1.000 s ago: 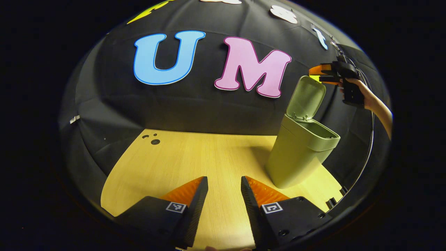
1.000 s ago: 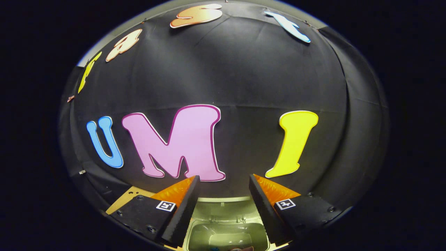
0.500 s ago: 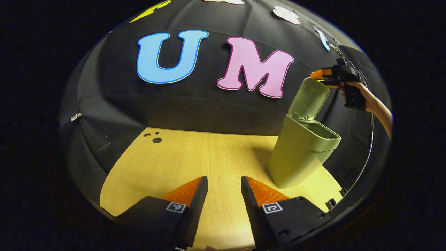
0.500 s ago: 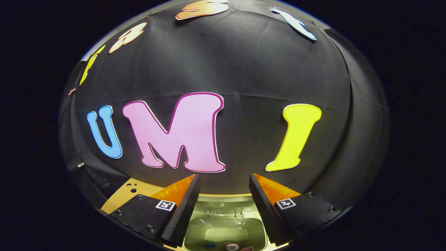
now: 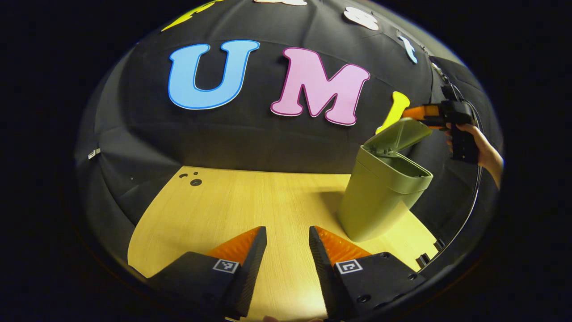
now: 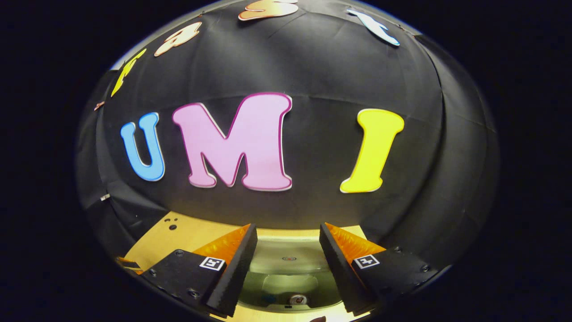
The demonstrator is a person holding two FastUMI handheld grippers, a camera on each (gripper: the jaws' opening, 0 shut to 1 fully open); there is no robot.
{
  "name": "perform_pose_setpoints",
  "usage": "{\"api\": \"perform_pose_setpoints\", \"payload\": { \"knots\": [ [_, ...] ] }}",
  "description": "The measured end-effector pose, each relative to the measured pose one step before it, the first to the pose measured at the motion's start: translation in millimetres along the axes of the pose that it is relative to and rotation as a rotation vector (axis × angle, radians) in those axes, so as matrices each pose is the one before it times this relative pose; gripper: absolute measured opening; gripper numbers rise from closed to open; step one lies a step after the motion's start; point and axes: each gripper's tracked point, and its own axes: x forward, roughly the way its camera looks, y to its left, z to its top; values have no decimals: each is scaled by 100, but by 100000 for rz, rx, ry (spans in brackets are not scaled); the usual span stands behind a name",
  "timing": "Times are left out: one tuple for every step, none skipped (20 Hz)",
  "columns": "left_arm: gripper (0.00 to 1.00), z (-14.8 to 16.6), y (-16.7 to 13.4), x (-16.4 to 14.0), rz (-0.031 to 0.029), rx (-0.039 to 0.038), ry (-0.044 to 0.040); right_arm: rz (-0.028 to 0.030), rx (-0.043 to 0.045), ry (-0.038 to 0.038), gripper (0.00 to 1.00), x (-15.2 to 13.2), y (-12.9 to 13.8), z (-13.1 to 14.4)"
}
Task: Press the lid of the desktop garbage bin to open it, pick up the crumpled paper on the desktop and throw it into the bin, then pick up the pop can on the desktop and drop it into the bin, and finally close the garbage bin lid.
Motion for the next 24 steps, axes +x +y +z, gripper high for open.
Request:
{"api": "perform_pose_setpoints", "payload": {
  "knots": [
    [64,-76,-73,61,5,133,147,925,380,973,89,-271,410,-1305],
    [64,70,33,52,119,149,-10,411,-182,401,88,-158,276,-1074],
    [64,97,-2,-12,51,133,-35,-196,-740,150,89,-236,94,-984],
    [64,-22,4,-7,196,97,-76,-377,-936,-432,89,-813,-136,-445],
    [64,-47,-9,-17,93,-95,7,-163,-856,-514,88,-408,23,-567],
    [64,-7,9,36,126,-228,122,34,-758,310,89,-343,30,-609],
    [64,-48,22,33,157,-321,88,7,-334,765,89,-114,64,-794],
    [64,18,-6,35,130,-276,16,59,393,1116,89,-73,46,-847],
    [64,-59,-38,-20,122,-158,110,175,649,1176,89,2,134,-741],
    [64,20,42,-21,155,-24,91,-80,572,837,89,42,2,-646],
    [64,9,-12,26,57,52,-50,-108,852,927,89,-17,-16,-502],
    [64,64,34,7,134,123,-147,-102,744,660,89,58,-26,-433],
    [64,-10,-64,-88,38,56,-23,-183,466,776,89,-76,-58,-498],
    [64,23,5,18,170,-76,36,-52,198,-504,89,-108,38,-182],
    [64,-69,-24,10,-70,-187,145,-411,-343,-1448,89,-71,-94,-26],
    [64,-7,8,65,74,-183,46,-63,-543,-290,89,-77,13,-181],
    [64,-8,-11,2,-69,-204,56,-226,-171,-1252,89,126,13,191],
    [64,-65,-31,81,77,-180,291,-126,479,-1227,89,48,-113,-32],
    [64,-87,9,46,26,-213,213,-52,923,-3037,89,-187,4,60],
    [64,37,-49,-13,-111,-210,211,-254,944,-2896,90,-74,-46,-34],
    [64,-58,0,19,-81,39,20,-435,350,-2790,89,-124,24,-120],
    [64,42,-8,-15,0,340,29,-605,-30,-2216,90,-48,-10,-15],
    [64,-46,15,-47,70,441,110,-778,507,-803,90,-21,-40,-146],
    [64,29,5,1,72,148,125,-965,1359,-423,90,12,-46,-28]
  ]
}}
